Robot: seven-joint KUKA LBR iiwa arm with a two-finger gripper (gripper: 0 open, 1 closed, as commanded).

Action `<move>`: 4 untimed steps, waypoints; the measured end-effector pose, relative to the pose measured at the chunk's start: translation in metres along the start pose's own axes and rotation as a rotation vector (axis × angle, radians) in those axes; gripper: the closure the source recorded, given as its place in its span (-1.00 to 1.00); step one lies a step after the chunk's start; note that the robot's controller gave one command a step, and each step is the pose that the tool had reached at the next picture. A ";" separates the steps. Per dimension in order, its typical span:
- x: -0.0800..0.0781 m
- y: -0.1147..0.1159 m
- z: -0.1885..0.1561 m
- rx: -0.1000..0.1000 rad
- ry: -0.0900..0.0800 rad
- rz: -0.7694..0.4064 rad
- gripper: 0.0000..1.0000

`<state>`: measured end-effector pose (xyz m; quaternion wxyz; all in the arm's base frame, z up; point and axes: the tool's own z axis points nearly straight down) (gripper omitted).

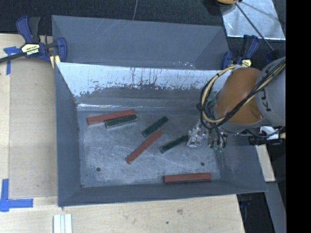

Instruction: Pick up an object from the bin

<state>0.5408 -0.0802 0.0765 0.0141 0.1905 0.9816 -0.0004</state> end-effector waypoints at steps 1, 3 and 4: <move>0.002 0.000 0.002 0.001 0.009 -0.001 -1.00; -0.002 0.047 -0.001 -0.001 -0.002 -0.016 1.00; -0.002 0.047 -0.001 -0.001 -0.002 -0.016 1.00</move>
Offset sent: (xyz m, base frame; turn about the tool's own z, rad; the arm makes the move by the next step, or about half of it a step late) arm 0.0000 0.0000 0.0000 0.0000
